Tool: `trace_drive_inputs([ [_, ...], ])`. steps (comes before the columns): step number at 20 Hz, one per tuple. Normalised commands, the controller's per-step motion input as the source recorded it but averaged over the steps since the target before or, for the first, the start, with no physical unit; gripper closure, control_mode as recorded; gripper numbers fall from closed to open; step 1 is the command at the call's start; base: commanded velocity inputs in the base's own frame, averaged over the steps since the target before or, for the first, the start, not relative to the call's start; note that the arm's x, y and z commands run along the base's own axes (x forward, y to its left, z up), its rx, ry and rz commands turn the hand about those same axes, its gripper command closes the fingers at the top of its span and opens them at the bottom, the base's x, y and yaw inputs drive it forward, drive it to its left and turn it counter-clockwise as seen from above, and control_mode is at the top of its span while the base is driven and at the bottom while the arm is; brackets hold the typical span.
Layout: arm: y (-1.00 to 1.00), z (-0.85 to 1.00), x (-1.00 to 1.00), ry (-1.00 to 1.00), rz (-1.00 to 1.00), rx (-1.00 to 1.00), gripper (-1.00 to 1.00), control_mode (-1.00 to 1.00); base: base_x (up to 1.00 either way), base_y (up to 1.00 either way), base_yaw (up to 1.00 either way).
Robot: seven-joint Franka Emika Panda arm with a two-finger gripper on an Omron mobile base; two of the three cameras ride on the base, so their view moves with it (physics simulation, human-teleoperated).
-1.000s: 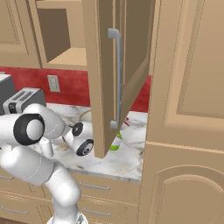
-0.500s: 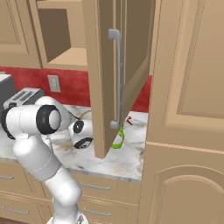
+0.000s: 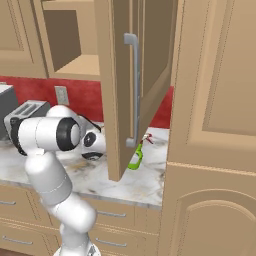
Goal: Pick the spray and spray from the cabinet and place them on the counter.
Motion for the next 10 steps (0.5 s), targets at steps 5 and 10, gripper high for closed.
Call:
trace_drive_inputs([
  [5,-0.01,-0.38,-0.30,-0.01,-0.10,0.00,1.00,-1.00,0.00,0.00,0.00],
  [10,0.01,-0.62,-0.36,-0.04,-0.09,-0.06,1.00,-1.00,0.00,0.00,0.00],
])
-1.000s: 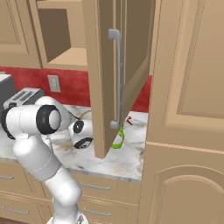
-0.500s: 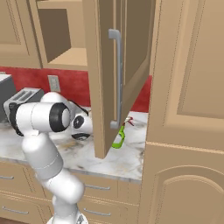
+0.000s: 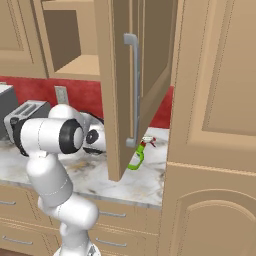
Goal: Pick the spray and spray from the cabinet and place them on the counter.
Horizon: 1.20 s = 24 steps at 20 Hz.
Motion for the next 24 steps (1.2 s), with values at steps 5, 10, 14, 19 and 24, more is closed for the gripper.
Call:
trace_drive_inputs([
  [5,0.15,-0.76,-0.37,-0.07,-0.06,-0.19,1.00,-1.00,0.00,0.00,0.00],
  [10,0.29,-0.88,-0.33,-0.08,-0.04,-0.30,1.00,-1.00,0.00,0.00,0.00],
  [14,0.36,-0.74,-0.21,-0.03,-0.03,-0.30,1.00,-1.00,0.00,0.00,0.00],
  [19,0.27,-0.58,-0.16,-0.01,-0.04,-0.19,1.00,-1.00,0.00,0.00,0.00],
  [24,0.10,-0.51,-0.21,0.00,-0.06,-0.04,1.00,-1.00,0.00,0.00,0.00],
])
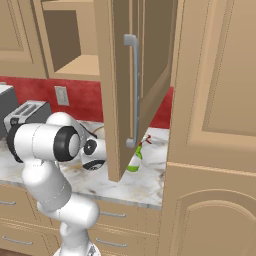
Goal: Pick the spray and spray from the cabinet and place them on the counter.
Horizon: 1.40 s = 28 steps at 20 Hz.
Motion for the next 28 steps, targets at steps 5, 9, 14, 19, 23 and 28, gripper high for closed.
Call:
trace_drive_inputs([
  [5,0.04,-0.51,-0.36,0.00,-0.10,0.00,1.00,-1.00,0.00,0.00,0.00],
  [9,0.17,-0.54,-0.25,0.00,-0.10,0.00,1.00,-1.00,0.00,0.00,0.00],
  [14,0.28,-0.41,-0.16,0.00,-0.07,0.00,-1.00,-1.00,0.00,0.00,0.00],
  [19,0.25,-0.31,-0.09,0.00,-0.03,0.00,-1.00,-1.00,0.00,0.00,0.00],
  [23,0.21,-0.24,-0.06,0.00,-0.02,0.00,-1.00,-1.00,0.00,0.00,0.00],
  [28,0.03,-0.02,-0.04,0.00,-0.02,0.00,-1.00,-1.00,0.00,0.00,0.00],
])
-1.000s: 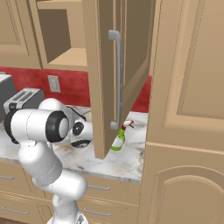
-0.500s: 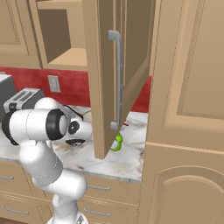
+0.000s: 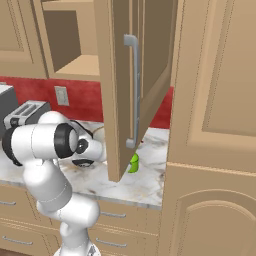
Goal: Pick the spray and spray from the cabinet and place them on the counter.
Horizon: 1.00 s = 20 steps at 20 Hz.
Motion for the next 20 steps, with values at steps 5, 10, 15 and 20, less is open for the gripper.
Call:
trace_drive_inputs([
  [5,0.00,0.19,-0.05,0.00,-0.02,0.07,-1.00,-1.00,0.00,0.00,0.00],
  [10,0.22,0.27,-0.16,0.00,0.00,0.08,-1.00,-1.00,0.00,0.00,0.00],
  [15,0.32,0.27,-0.09,0.00,0.00,0.05,-1.00,-1.00,0.00,0.00,0.00],
  [20,0.37,0.36,-0.02,0.00,0.00,0.04,-1.00,-1.00,0.00,0.00,0.00],
])
